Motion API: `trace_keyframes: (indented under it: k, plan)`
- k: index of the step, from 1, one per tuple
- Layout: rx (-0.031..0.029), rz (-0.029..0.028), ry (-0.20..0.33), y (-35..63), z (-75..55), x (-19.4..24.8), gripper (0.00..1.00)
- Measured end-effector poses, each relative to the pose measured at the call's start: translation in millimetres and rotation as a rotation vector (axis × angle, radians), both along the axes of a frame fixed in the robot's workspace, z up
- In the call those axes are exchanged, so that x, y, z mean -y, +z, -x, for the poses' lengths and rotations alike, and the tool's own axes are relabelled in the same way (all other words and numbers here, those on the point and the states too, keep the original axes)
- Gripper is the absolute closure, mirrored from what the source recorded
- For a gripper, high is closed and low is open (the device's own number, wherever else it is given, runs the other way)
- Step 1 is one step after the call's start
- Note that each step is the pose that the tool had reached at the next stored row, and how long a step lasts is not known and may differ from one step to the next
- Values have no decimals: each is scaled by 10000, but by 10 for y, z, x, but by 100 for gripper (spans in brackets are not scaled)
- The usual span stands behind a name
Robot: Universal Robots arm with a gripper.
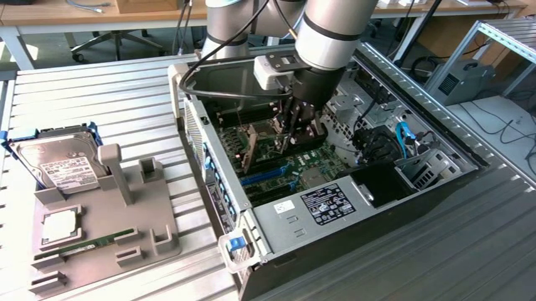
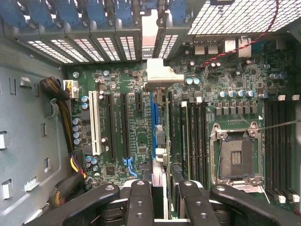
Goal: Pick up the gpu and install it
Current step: 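Insert the gpu into the slot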
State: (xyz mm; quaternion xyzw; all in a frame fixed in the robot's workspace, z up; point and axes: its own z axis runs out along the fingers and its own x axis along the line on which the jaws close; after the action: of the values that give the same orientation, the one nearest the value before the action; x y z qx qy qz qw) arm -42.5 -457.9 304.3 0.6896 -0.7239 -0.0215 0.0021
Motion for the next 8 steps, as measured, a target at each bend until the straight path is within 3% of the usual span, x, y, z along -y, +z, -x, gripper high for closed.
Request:
trace_keyframes:
  k: [8]
  plan:
    - [0, 0, 1, 0, 52, 1, 73]
